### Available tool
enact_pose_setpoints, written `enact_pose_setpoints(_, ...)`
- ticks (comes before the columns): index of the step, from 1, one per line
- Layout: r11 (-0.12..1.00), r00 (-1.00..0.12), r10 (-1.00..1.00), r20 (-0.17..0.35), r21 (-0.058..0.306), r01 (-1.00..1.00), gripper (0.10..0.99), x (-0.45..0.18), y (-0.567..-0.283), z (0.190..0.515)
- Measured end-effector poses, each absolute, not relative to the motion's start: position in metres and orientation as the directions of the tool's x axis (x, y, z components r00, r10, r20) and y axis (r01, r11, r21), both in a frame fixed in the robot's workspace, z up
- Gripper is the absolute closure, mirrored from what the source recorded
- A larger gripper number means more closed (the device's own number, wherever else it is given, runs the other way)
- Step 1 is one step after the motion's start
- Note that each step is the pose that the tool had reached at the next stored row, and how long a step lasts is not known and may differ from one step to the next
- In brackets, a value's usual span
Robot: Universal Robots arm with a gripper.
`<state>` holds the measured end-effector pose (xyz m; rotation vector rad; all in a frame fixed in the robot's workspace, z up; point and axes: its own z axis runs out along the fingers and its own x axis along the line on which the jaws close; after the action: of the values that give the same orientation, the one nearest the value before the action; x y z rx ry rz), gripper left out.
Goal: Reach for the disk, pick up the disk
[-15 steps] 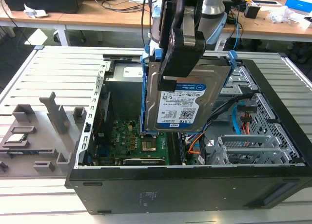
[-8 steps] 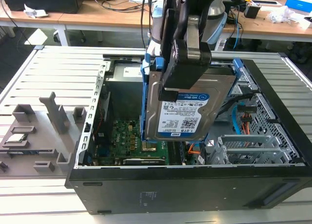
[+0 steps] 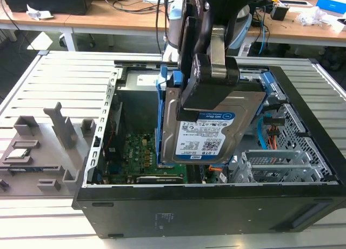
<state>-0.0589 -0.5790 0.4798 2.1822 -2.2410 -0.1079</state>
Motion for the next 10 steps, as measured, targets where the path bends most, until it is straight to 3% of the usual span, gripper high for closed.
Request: enact_pose_setpoints(10, 0.025, -0.028, -0.999, -0.040, 0.058, -0.998, 0.718, -0.043, -0.580, 0.480)
